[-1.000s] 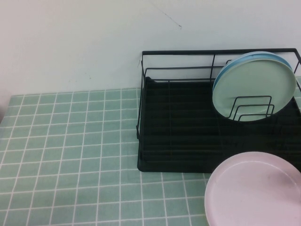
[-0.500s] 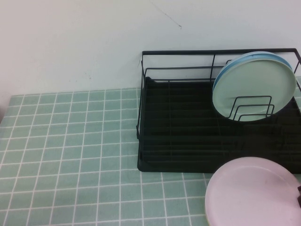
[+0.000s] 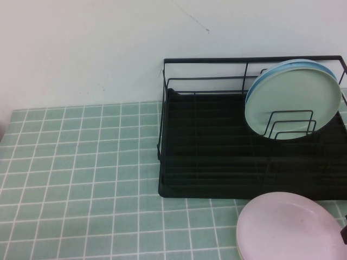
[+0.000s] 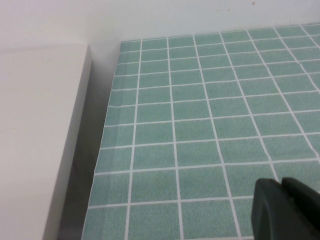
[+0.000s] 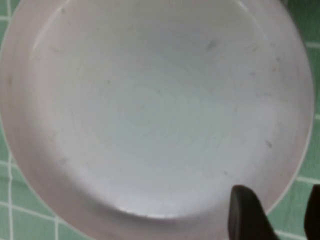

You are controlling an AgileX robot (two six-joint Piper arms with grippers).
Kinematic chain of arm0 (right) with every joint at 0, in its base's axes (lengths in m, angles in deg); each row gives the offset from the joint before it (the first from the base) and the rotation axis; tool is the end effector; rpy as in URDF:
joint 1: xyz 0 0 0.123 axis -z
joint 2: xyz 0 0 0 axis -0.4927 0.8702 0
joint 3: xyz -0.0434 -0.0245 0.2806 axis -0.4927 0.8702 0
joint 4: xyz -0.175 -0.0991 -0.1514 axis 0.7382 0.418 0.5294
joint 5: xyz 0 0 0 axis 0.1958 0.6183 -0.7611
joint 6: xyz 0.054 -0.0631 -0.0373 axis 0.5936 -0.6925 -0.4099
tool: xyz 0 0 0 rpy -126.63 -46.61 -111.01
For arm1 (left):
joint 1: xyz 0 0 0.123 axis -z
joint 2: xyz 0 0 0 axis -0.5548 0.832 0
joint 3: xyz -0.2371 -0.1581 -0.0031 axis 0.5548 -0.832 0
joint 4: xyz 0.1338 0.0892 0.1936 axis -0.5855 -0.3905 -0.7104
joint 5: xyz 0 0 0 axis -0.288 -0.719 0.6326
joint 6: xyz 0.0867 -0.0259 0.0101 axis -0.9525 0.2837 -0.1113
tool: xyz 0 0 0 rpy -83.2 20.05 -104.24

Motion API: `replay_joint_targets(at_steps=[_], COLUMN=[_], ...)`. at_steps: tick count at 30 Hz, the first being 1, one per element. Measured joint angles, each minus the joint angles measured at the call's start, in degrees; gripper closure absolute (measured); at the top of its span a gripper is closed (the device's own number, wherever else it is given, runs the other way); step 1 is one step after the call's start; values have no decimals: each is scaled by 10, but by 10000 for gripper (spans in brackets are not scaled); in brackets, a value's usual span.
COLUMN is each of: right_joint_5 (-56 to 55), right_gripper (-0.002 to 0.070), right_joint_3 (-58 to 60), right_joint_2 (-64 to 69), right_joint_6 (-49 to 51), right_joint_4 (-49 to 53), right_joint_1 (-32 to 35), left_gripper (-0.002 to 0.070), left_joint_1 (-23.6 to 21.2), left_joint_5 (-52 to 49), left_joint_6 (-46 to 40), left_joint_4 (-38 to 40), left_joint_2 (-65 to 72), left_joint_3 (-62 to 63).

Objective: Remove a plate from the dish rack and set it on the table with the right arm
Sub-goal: Place the plate from the table

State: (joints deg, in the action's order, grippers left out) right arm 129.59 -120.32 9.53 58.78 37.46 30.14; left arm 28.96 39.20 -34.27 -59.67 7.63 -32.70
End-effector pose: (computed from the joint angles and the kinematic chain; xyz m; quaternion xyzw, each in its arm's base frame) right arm 0.2290 0.0253 0.1890 -0.0775 0.9793 0.1455 0.1174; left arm 0.0533 0.0021 0.1791 -0.0258 0.7880 0.0152 0.6150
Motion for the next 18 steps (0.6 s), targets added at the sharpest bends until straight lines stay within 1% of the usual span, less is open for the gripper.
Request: replay_joint_targets(at_steps=[5,7,9,11,13,15,18], right_joint_5=[68,86,104,124,140,159,187], right_gripper=[422,435,484,566,626,652,668], right_joint_3=[-26,-28,-28,-28,-28,-28,-28], right_joint_2=[-36,-63,-93,-133,-174,-220,-306], right_joint_6=[28,30,31,33,33,33,39], right_joint_4=[35,43,47,51,52,54,56], right_joint_1=[0,0,0,0,0,0,0], left_gripper=[678,678,678,678,678,678,678], left_joint_1=[0,0,0,0,0,0,0], left_joint_5=[0,0,0,0,0,0,0], left_joint_6=[0,0,0,0,0,0,0], left_joint_4=[0,0,0,0,0,0,0], left_joint_2=[0,0,0,0,0,0,0], left_joint_3=[0,0,0,0,0,0,0])
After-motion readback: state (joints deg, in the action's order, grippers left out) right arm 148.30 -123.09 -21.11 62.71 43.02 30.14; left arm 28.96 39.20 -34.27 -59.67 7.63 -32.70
